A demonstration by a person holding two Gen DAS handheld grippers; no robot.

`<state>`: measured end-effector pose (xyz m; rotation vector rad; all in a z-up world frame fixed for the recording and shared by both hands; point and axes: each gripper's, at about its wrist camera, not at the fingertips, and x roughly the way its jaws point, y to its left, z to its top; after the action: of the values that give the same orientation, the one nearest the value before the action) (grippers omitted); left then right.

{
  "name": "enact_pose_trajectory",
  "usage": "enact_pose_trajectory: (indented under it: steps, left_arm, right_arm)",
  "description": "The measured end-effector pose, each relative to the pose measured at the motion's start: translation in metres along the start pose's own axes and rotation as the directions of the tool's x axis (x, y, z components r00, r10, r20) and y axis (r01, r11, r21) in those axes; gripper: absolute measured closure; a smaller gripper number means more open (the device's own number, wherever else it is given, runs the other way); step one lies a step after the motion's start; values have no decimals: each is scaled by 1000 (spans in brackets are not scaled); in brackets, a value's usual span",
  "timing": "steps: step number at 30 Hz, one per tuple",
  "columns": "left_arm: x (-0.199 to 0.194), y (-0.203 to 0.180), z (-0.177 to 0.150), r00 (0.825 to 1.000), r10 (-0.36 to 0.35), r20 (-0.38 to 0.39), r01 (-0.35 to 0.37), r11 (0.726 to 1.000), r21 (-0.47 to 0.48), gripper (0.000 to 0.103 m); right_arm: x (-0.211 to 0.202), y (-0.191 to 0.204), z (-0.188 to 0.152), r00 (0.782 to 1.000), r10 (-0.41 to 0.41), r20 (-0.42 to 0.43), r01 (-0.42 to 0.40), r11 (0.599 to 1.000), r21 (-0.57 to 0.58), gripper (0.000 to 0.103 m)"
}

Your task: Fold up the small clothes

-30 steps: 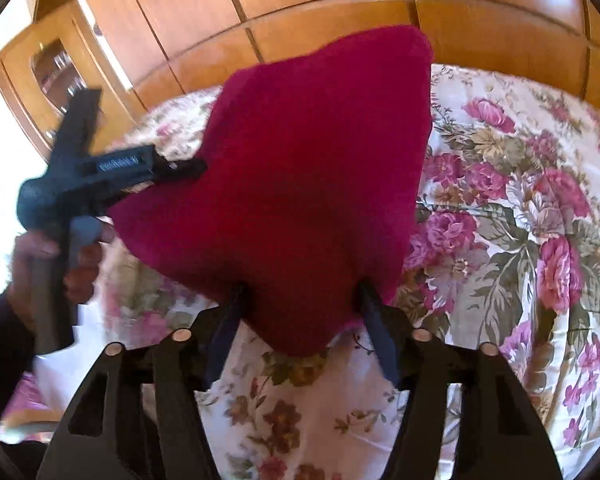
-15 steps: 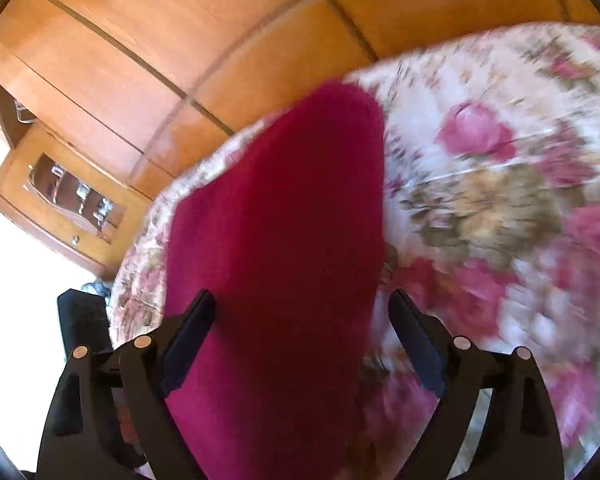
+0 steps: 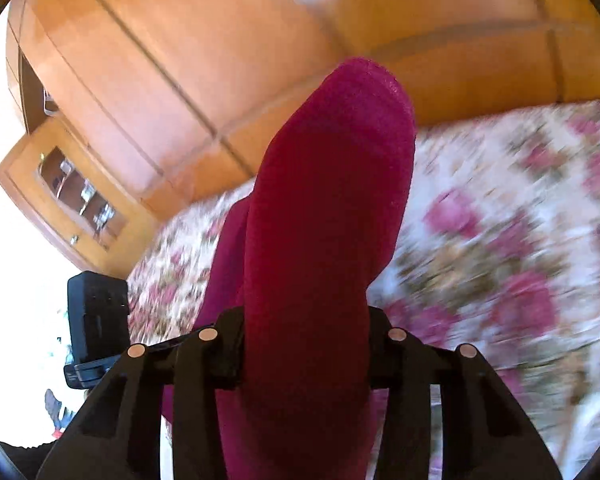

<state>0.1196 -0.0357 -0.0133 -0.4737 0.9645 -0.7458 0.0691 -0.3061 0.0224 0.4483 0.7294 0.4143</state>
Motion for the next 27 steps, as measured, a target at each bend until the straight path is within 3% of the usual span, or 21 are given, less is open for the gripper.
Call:
enact_pose_trajectory:
  steps: [4, 7, 9, 10, 12, 13, 14, 15, 16, 18, 19, 23, 27]
  left_arm:
    - [55, -68, 26, 998, -30, -51, 37, 990, 134, 71]
    - [109, -114, 37, 993, -14, -113, 39, 974, 222, 71]
    - [152, -135, 37, 985, 38, -166, 6, 967, 255, 71]
    - [172, -142, 34, 978, 61, -199, -5, 962, 273, 71]
    - [220, -154, 20, 945, 195, -264, -96, 933, 346, 70]
    - [237, -157, 14, 930, 236, -281, -121, 920, 373, 65]
    - [247, -162, 8, 935, 269, -230, -152, 892, 425, 56]
    - [249, -163, 7, 934, 297, -200, -184, 877, 444, 50]
    - [249, -161, 9, 931, 306, -199, -198, 882, 428, 43]
    - [247, -155, 16, 933, 280, -226, -181, 907, 380, 38]
    - [241, -151, 18, 933, 280, -227, -188, 916, 355, 34]
    - [196, -155, 11, 949, 274, -154, -216, 926, 311, 34]
    - [166, -158, -4, 970, 223, -93, -186, 935, 301, 34]
  right_arm:
    - [-58, -50, 19, 989, -120, 85, 117, 992, 36, 62]
    - [-83, -104, 23, 972, -214, 98, 201, 972, 125, 61]
    - [-91, -137, 15, 954, -287, 82, 269, 946, 179, 60]
    - [-90, -157, 6, 936, -348, 57, 330, 922, 203, 59]
    - [-80, -186, -11, 907, -421, -16, 412, 878, 244, 56]
    - [-71, -202, -26, 891, -452, -52, 449, 856, 258, 54]
    - [-71, -208, -35, 891, -452, -29, 442, 854, 275, 51]
    - [-72, -211, -39, 900, -435, 0, 415, 859, 299, 49]
    - [-72, -212, -39, 904, -428, 6, 403, 856, 323, 48]
    - [-76, -207, -35, 894, -448, 7, 423, 849, 318, 36]
    - [-79, -202, -28, 878, -478, 9, 455, 841, 292, 31]
    - [-98, -167, -22, 826, -559, 68, 537, 819, 202, 28]
    - [-117, -133, -31, 810, -571, 133, 558, 821, 121, 28]
